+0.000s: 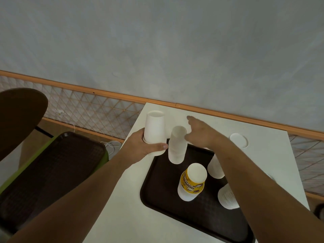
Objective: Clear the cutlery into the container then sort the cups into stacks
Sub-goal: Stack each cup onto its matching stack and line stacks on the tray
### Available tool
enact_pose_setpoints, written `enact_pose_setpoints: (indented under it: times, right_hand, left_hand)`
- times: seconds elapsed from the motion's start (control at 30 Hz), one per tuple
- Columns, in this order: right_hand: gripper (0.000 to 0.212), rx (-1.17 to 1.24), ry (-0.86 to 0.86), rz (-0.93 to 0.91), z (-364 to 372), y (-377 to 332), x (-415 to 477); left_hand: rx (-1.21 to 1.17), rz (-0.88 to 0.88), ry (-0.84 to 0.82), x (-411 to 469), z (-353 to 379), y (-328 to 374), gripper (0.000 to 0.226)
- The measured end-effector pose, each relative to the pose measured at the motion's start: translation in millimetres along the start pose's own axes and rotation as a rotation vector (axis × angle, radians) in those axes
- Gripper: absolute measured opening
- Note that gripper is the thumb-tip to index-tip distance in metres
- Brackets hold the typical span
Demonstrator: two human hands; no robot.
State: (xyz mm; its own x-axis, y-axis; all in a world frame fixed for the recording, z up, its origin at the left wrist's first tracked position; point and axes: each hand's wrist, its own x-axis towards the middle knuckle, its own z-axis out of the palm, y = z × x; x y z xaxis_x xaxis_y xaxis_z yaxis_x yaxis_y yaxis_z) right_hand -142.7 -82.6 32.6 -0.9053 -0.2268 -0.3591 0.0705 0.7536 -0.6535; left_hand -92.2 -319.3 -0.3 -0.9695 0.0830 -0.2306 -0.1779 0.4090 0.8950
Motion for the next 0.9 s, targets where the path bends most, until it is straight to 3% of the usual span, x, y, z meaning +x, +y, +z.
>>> enact_pose_setpoints:
  times: [0.1,0.23,0.3,0.47,0.57,0.67,0.9]
  right_hand:
    - [0.067,0.296,0.113,-0.119,-24.3,-24.7,-17.2]
    - [0.065,0.518,-0.063,-0.254,-36.8,-48.0,-36.1]
    - [0.059,0.498,-0.04,-0.289,-33.8,-50.5,-37.3]
    - [0.049,0.492,0.232,-0.331,-32.0,-38.3,-26.8]
    - [0.064,0.373,0.269,-0.327,-35.5,-27.1,-24.3]
    - [0.061,0.185,0.315,-0.357,-35.8,-19.7,-22.1]
    - [0.058,0.142,0.378,-0.317,-17.4,-4.8,-9.1]
  left_hand:
    - [0.01,0.015,-0.002,1.6,1.8,12.3,0.079]
    - [0.001,0.09,0.018,9.8,7.0,38.1,0.099]
    - [0.003,0.138,0.054,13.9,10.8,50.8,0.103]
    - [0.073,0.231,0.032,22.8,19.0,74.6,0.088]
    - [0.026,0.229,-0.031,29.0,20.9,75.6,0.079]
    - [0.019,0.234,-0.074,37.0,25.7,71.8,0.077]
    - [0.039,0.212,-0.089,54.4,34.8,53.1,0.076]
